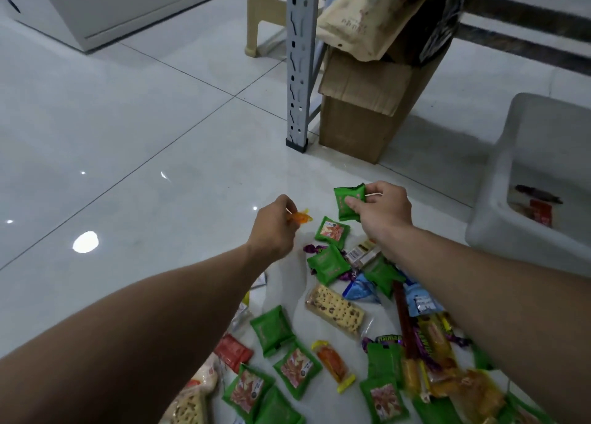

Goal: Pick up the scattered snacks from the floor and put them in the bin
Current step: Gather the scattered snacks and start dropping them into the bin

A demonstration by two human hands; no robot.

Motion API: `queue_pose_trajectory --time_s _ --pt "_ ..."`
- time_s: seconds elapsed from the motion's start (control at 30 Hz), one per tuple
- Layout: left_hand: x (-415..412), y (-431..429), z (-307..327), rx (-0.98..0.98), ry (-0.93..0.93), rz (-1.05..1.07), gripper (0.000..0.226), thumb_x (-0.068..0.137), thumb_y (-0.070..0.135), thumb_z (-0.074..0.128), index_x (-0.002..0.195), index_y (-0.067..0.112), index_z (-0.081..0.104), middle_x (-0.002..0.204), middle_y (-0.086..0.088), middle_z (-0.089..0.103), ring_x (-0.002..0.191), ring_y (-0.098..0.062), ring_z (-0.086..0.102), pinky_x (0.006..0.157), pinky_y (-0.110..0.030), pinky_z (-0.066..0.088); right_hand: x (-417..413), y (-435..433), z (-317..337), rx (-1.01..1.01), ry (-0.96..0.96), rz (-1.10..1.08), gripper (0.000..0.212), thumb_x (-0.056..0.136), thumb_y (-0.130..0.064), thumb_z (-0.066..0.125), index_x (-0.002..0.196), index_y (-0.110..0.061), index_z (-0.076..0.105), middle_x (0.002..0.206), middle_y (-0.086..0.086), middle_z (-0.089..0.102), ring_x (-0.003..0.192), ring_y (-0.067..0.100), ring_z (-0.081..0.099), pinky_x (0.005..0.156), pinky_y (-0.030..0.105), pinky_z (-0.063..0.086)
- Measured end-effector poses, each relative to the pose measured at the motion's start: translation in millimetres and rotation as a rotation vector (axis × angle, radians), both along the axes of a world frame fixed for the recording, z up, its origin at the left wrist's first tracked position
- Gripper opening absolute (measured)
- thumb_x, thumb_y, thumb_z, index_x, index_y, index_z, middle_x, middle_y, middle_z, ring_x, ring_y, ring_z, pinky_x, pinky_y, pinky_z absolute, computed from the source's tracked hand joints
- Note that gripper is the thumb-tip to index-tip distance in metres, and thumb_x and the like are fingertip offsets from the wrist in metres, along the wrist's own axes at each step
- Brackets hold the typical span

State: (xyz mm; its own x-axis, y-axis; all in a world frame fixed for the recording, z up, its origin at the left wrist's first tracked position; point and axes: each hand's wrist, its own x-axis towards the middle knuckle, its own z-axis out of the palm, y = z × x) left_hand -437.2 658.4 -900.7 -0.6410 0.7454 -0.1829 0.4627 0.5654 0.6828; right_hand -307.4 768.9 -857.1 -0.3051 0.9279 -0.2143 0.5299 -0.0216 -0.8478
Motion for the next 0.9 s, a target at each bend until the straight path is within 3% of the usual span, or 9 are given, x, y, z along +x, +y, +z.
queue_pose_trajectory --time_s 0.07,0.2,0.37,0.57,0.7,0.8,0.9 --pt "3.8 5.4 14.7 0.061 -0.050 0.053 0.019 0.091 0.009 0.061 0.109 0.011 0.056 0.095 -0.002 0.056 0.074 -0.011 0.049 0.063 -0.019 0.036 -1.2 0.3 9.3 0.014 0.030 -0.011 0.016 0.082 -0.016 0.075 0.086 -0.019 0.060 0.088 0.002 0.065 0.084 0.019 0.064 0.079 0.033 0.054" --pt "14.6 21.8 44.7 0.183 -0.158 0.124 0.019 0.089 0.013 0.066 0.107 0.014 0.060 0.105 -0.005 0.059 0.084 -0.019 0.055 0.069 -0.030 0.046 0.2 4.2 31.9 0.069 0.065 -0.036 0.015 0.081 -0.016 0.075 0.083 -0.019 0.061 0.087 0.001 0.066 0.085 0.019 0.065 0.083 0.035 0.055" --pt "36.8 48.5 80.9 0.349 -0.208 0.129 0.016 0.086 0.024 0.070 0.095 0.013 0.062 0.079 0.005 0.058 0.071 -0.011 0.055 0.060 -0.026 0.043 17.1 20.3 58.1 0.113 0.120 -0.157 0.019 0.079 -0.015 0.077 0.075 -0.023 0.060 0.082 0.001 0.068 0.081 0.019 0.066 0.077 0.034 0.057" --pt "72.3 93.9 108.6 0.420 -0.211 0.066 0.014 0.085 0.022 0.071 0.086 0.013 0.061 0.078 -0.002 0.060 0.075 -0.022 0.057 0.076 -0.042 0.052 69.8 62.6 86.2 0.149 0.225 -0.400 0.019 0.079 -0.014 0.077 0.078 -0.023 0.060 0.086 0.003 0.068 0.081 0.019 0.065 0.076 0.031 0.055" --pt "110.3 135.9 120.3 0.445 -0.232 -0.004 0.015 0.084 0.019 0.071 0.077 0.020 0.058 0.075 0.001 0.060 0.075 -0.021 0.059 0.076 -0.040 0.052 119.4 90.5 96.9 0.170 0.305 -0.543 0.018 0.081 -0.011 0.075 0.078 -0.021 0.060 0.085 0.004 0.070 0.078 0.018 0.065 0.072 0.026 0.051" --pt "147.2 171.6 124.1 0.447 -0.257 -0.044 0.011 0.083 0.018 0.072 0.082 0.013 0.062 0.074 0.003 0.060 0.075 -0.019 0.056 0.072 -0.035 0.050 161.3 106.5 98.5 0.187 0.295 -0.621 0.018 0.084 -0.008 0.071 0.079 -0.021 0.058 0.078 -0.003 0.065 0.076 0.015 0.062 0.073 0.026 0.051" --pt "187.4 202.3 124.7 0.445 -0.316 -0.086 0.015 0.081 0.013 0.075 0.075 0.015 0.061 0.072 0.001 0.060 0.072 -0.016 0.057 0.073 -0.032 0.051 200.7 122.8 94.0 0.202 0.248 -0.686 0.013 0.083 -0.007 0.070 0.086 -0.019 0.065 0.089 0.002 0.069 0.082 0.017 0.065 0.077 0.025 0.051"
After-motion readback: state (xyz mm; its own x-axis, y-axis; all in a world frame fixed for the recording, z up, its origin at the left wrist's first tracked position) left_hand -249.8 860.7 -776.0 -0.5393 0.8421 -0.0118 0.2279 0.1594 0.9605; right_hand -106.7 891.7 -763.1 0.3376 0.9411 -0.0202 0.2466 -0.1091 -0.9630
